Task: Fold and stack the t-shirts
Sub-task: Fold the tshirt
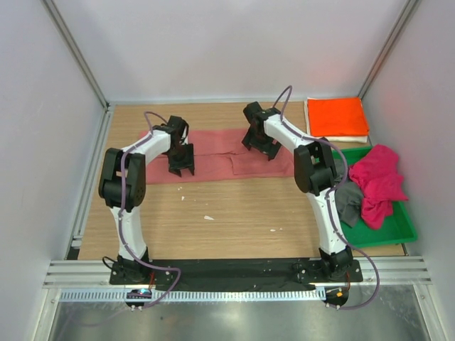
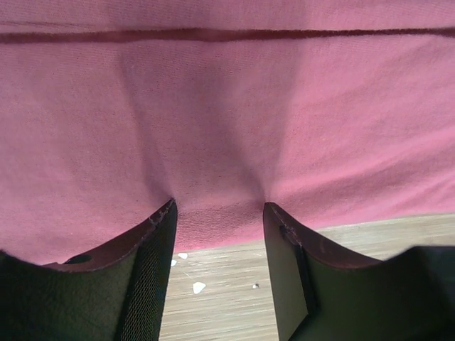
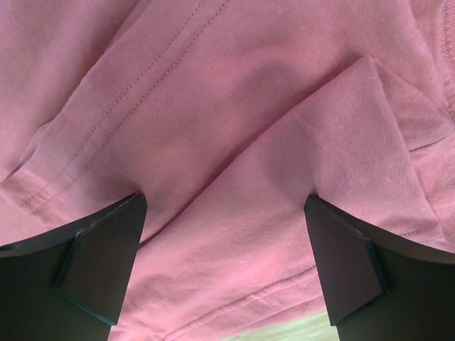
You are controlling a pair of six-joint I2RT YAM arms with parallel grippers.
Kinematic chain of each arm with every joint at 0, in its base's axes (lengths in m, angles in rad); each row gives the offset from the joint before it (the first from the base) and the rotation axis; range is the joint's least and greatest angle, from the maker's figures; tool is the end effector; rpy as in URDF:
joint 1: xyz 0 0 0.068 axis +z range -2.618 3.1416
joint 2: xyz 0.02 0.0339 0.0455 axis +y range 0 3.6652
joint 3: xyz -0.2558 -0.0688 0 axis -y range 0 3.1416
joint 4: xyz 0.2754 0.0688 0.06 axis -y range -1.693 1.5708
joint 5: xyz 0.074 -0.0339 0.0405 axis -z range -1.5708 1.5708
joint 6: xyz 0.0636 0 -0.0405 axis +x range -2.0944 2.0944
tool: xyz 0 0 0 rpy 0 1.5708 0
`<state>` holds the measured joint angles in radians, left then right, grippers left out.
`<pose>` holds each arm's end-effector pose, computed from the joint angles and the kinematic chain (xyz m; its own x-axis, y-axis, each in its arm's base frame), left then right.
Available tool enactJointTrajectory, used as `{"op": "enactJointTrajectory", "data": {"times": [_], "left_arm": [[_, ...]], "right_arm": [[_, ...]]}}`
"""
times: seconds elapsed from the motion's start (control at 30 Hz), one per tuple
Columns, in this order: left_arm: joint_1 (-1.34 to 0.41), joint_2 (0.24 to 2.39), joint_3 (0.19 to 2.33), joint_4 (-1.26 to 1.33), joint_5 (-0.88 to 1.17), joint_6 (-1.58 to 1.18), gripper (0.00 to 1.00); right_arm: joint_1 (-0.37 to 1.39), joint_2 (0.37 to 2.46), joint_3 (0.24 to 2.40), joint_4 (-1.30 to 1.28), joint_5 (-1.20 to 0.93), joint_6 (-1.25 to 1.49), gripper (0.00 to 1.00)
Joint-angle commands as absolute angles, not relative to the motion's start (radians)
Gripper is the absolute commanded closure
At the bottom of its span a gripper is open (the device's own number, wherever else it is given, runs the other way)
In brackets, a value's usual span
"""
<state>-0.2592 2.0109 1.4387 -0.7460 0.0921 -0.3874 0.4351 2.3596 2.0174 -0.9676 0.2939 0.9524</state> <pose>0.4115 -0.1152 0.1133 -0.9714 -0.1316 -0.1978 -0.0967 0.9795 -0.1769 0.4756 0.2007 0.1276 -0.7814 0.4968 -0.3776 0.5193 0.8533 0.0480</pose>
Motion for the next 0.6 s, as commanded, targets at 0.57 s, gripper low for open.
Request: {"op": "enactJointTrajectory", "data": {"times": [0.57], "left_arm": [[-0.584,2.083,1.471,-0.652,0.417,-0.667,0.42]], "right_arm": [[0.419,2.577,2.287,-0.641,0.357,0.365,0.00]]}}
